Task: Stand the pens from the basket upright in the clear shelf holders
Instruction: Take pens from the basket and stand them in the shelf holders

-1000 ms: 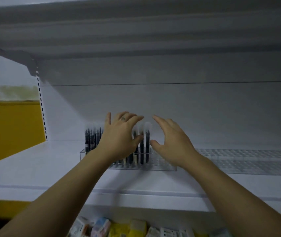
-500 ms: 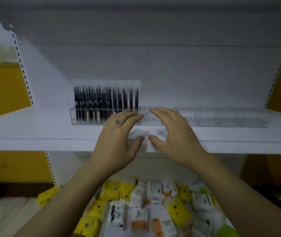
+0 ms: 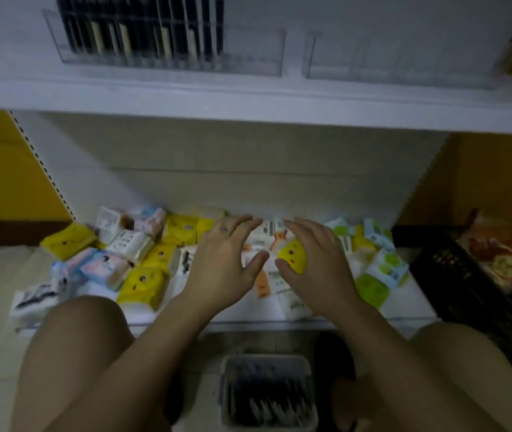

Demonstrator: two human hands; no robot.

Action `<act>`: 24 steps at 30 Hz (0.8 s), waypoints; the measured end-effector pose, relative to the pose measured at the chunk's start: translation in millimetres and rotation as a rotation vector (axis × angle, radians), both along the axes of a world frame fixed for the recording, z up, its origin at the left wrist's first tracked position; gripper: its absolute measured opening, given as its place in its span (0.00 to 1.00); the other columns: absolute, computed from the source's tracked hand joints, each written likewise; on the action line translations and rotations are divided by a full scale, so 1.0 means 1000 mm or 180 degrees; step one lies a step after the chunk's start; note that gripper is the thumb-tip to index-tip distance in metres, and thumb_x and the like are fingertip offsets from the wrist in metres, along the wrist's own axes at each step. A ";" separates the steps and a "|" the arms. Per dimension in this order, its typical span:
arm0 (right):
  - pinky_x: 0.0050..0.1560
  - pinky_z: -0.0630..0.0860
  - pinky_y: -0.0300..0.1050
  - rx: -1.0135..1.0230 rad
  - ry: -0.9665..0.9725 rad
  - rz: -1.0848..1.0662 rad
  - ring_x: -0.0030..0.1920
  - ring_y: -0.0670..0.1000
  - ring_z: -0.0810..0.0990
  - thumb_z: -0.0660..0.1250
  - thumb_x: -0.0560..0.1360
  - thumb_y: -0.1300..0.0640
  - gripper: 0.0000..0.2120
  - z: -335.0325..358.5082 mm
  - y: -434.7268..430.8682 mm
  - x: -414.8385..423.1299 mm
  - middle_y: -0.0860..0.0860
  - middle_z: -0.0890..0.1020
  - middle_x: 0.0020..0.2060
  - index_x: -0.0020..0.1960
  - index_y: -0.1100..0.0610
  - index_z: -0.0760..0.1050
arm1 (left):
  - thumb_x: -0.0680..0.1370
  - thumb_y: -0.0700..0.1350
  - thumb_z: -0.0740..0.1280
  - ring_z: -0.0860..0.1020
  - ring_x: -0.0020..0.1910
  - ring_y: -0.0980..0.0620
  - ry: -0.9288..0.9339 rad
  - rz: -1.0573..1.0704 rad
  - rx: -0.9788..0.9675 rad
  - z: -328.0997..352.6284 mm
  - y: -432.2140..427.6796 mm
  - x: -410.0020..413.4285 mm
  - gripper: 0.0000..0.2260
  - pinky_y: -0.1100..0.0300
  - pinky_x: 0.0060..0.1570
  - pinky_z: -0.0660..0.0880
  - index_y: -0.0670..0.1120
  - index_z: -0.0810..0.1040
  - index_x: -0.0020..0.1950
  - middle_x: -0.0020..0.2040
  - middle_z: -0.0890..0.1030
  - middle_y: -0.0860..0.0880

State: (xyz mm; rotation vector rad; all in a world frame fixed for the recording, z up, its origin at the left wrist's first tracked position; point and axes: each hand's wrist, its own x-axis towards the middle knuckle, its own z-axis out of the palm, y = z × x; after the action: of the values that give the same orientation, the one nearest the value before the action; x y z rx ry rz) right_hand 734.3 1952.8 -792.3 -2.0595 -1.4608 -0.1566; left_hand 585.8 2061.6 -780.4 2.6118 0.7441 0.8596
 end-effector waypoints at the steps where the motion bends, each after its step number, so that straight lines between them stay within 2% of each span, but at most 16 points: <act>1: 0.71 0.59 0.49 -0.0268 0.0055 -0.0049 0.71 0.54 0.64 0.69 0.74 0.47 0.29 -0.015 -0.003 0.002 0.50 0.69 0.70 0.73 0.51 0.66 | 0.76 0.54 0.68 0.70 0.67 0.45 0.0198 0.0016 -0.0107 -0.014 -0.001 0.004 0.23 0.48 0.63 0.69 0.48 0.73 0.69 0.67 0.74 0.48; 3: 0.72 0.55 0.48 -0.0714 0.0103 -0.0123 0.73 0.53 0.60 0.66 0.75 0.44 0.31 -0.042 -0.009 0.006 0.48 0.64 0.73 0.75 0.49 0.63 | 0.76 0.56 0.67 0.66 0.70 0.48 0.0575 0.0077 -0.0367 -0.043 -0.002 0.012 0.26 0.50 0.66 0.66 0.50 0.69 0.72 0.70 0.71 0.50; 7: 0.74 0.52 0.48 -0.1479 0.0284 -0.0178 0.75 0.52 0.55 0.64 0.76 0.41 0.34 -0.090 -0.017 0.012 0.48 0.59 0.76 0.77 0.48 0.57 | 0.76 0.60 0.64 0.64 0.72 0.49 0.1155 0.0106 -0.0740 -0.101 -0.006 0.024 0.28 0.52 0.69 0.63 0.50 0.66 0.74 0.72 0.69 0.50; 10: 0.73 0.53 0.46 -0.1895 0.0363 -0.0152 0.75 0.52 0.57 0.64 0.76 0.41 0.33 -0.121 -0.023 0.013 0.50 0.60 0.76 0.77 0.49 0.58 | 0.77 0.61 0.63 0.60 0.75 0.48 0.1592 0.0128 -0.1125 -0.143 -0.015 0.027 0.29 0.47 0.72 0.58 0.51 0.64 0.75 0.74 0.67 0.50; 14: 0.71 0.60 0.47 -0.2261 0.0575 -0.0111 0.72 0.54 0.64 0.65 0.75 0.44 0.31 -0.160 -0.035 0.008 0.52 0.67 0.72 0.75 0.53 0.63 | 0.75 0.62 0.62 0.57 0.76 0.48 0.2125 0.0049 -0.1443 -0.199 -0.030 0.015 0.28 0.43 0.73 0.54 0.53 0.64 0.73 0.74 0.65 0.50; 19: 0.57 0.74 0.49 -0.2963 0.1093 -0.0021 0.60 0.57 0.73 0.66 0.76 0.45 0.23 -0.202 -0.048 0.005 0.53 0.74 0.61 0.66 0.55 0.70 | 0.76 0.61 0.62 0.57 0.75 0.45 0.2930 -0.0018 -0.1787 -0.247 -0.052 -0.001 0.27 0.41 0.72 0.54 0.53 0.65 0.73 0.74 0.65 0.48; 22: 0.43 0.72 0.46 -0.3315 0.1378 0.0149 0.43 0.54 0.74 0.64 0.77 0.52 0.10 -0.225 -0.056 0.007 0.50 0.75 0.44 0.56 0.54 0.71 | 0.76 0.58 0.63 0.58 0.74 0.44 0.3026 -0.0198 -0.1761 -0.265 -0.060 0.001 0.28 0.42 0.70 0.55 0.50 0.64 0.74 0.74 0.65 0.47; 24: 0.41 0.72 0.47 -0.3568 0.1623 0.0115 0.36 0.51 0.72 0.63 0.77 0.57 0.04 -0.239 -0.059 0.009 0.53 0.74 0.39 0.50 0.57 0.71 | 0.76 0.57 0.63 0.61 0.72 0.44 0.3055 -0.0248 -0.1665 -0.276 -0.062 0.001 0.28 0.44 0.69 0.59 0.49 0.64 0.74 0.72 0.67 0.47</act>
State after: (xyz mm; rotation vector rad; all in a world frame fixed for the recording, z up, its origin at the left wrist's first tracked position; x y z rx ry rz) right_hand 743.1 1893.8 -1031.3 -2.5514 -1.3502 1.3834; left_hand 586.9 2000.0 -1056.0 2.4147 0.8959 -0.6245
